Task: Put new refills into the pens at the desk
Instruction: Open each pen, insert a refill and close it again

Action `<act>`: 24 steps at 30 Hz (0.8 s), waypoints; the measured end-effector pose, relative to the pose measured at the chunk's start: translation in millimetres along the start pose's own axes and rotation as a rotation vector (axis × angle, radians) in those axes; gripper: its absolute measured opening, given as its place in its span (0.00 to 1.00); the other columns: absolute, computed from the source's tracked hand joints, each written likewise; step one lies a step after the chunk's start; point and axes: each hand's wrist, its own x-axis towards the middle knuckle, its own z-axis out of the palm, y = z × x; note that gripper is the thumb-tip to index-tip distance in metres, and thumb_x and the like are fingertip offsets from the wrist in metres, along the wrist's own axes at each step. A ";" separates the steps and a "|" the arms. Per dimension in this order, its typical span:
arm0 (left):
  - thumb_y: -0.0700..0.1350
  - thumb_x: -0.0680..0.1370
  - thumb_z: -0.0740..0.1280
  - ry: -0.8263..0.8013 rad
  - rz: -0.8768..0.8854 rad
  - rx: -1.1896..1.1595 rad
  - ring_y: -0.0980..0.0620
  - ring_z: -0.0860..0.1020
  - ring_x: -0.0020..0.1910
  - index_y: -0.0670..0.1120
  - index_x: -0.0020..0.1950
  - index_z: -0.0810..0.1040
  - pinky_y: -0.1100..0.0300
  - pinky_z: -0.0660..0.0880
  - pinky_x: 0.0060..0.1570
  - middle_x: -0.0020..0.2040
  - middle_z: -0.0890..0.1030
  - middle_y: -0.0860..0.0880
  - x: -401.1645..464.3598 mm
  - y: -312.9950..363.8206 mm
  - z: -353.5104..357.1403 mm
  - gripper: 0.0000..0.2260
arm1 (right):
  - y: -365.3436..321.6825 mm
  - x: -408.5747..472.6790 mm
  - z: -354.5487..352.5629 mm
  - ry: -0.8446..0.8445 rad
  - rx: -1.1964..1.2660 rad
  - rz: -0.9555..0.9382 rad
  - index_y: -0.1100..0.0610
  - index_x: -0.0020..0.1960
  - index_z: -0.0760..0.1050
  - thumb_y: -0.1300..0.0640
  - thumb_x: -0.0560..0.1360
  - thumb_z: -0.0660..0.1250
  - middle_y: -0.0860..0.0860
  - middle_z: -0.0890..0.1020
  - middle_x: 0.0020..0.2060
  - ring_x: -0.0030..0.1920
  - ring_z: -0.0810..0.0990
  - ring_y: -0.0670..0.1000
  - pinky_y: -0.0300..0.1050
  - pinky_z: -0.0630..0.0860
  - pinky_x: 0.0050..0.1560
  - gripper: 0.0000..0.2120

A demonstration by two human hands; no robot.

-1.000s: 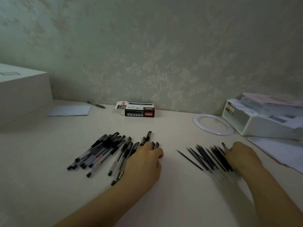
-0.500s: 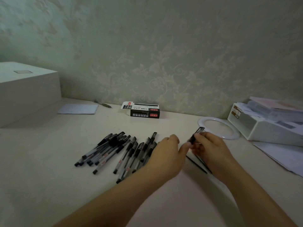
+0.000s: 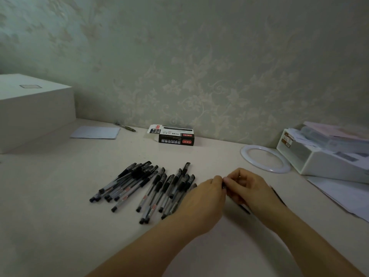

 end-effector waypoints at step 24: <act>0.49 0.81 0.60 -0.007 -0.011 0.239 0.52 0.72 0.48 0.49 0.55 0.70 0.59 0.70 0.42 0.51 0.70 0.52 3.0 -15.3 -9.2 0.06 | 35.4 -2.6 -5.4 0.078 -0.735 -0.298 0.44 0.43 0.74 0.48 0.73 0.72 0.40 0.77 0.39 0.45 0.73 0.40 0.32 0.65 0.38 0.07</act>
